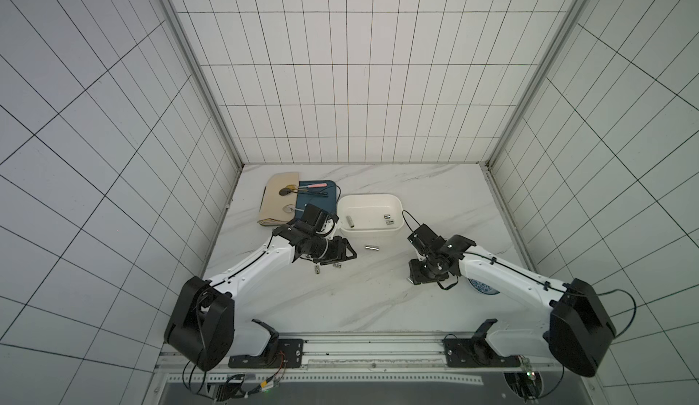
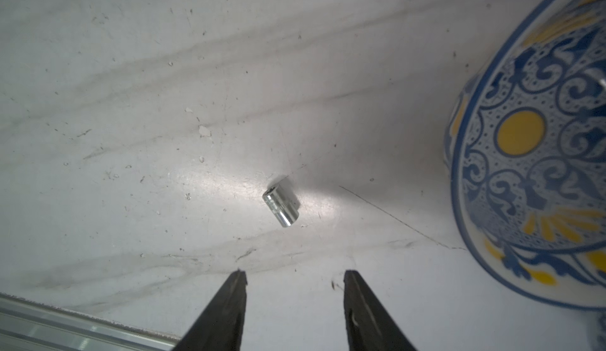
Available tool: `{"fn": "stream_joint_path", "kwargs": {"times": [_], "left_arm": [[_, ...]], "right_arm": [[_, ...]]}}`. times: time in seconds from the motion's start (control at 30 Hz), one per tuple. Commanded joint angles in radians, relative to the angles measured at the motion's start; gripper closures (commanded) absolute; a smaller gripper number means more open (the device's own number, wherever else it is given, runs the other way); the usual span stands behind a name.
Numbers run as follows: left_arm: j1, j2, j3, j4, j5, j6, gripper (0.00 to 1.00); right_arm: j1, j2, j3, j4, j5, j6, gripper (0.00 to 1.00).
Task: Put the socket on the desktop into the storage box
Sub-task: Pick up the socket head from the center of the board.
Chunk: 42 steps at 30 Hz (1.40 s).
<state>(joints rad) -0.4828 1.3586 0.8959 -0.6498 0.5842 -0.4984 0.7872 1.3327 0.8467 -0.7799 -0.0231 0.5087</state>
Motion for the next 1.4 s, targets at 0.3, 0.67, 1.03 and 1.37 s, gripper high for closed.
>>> {"fn": "stream_joint_path", "kwargs": {"times": [0.3,0.67,1.03,1.37], "left_arm": [[-0.002,-0.008,-0.034,0.048,0.020,-0.006,0.40],[-0.002,0.008,-0.037,0.059,0.010,-0.023,0.40],[-0.003,-0.001,-0.049,0.065,0.000,-0.035,0.40],[-0.002,-0.004,-0.061,0.074,-0.007,-0.044,0.40]], "right_arm": [[-0.016,0.135,0.004,0.042,-0.022,-0.029,0.51],[-0.016,0.202,0.017,0.102,-0.054,-0.041,0.57],[-0.016,0.238,0.019,0.117,-0.071,-0.045,0.68],[-0.014,0.252,0.021,0.120,-0.080,-0.041,0.79]]}}
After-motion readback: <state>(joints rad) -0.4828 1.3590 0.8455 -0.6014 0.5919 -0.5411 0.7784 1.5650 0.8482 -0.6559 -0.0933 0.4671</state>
